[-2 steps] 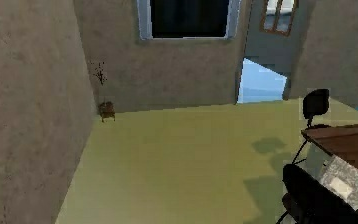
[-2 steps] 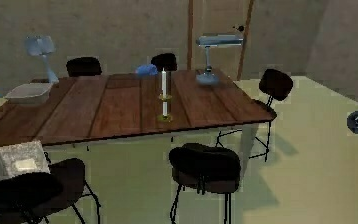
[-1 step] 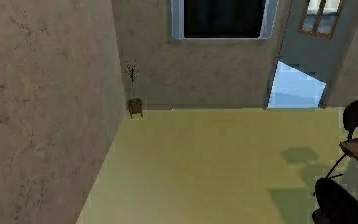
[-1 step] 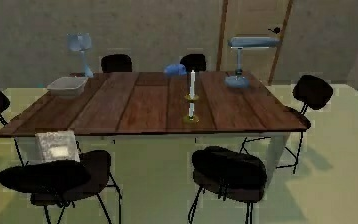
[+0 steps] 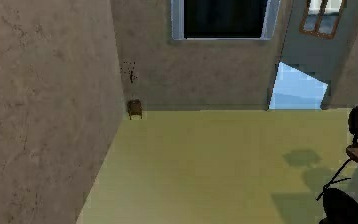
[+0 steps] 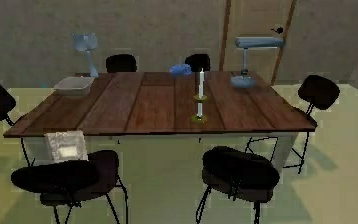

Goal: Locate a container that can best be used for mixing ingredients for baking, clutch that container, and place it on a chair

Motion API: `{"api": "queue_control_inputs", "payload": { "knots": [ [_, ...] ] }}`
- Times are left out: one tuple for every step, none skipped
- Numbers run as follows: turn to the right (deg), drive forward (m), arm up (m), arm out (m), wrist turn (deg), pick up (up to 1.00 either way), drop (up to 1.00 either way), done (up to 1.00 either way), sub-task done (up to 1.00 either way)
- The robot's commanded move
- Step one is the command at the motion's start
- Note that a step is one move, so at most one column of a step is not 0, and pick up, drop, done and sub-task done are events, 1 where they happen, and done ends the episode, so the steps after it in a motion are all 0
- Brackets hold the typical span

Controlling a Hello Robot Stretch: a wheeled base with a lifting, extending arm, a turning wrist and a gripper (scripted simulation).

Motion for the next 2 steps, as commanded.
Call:
{"api": "queue_control_inputs", "payload": {
  "knots": [
    [-24.0,0.0,0.0,0.0,0.0,0.0,0.0,0.0,0.0],
    [45.0,0.0,0.0,0.0,0.0,0.0,0.0,0.0,0.0]
  ]
}}
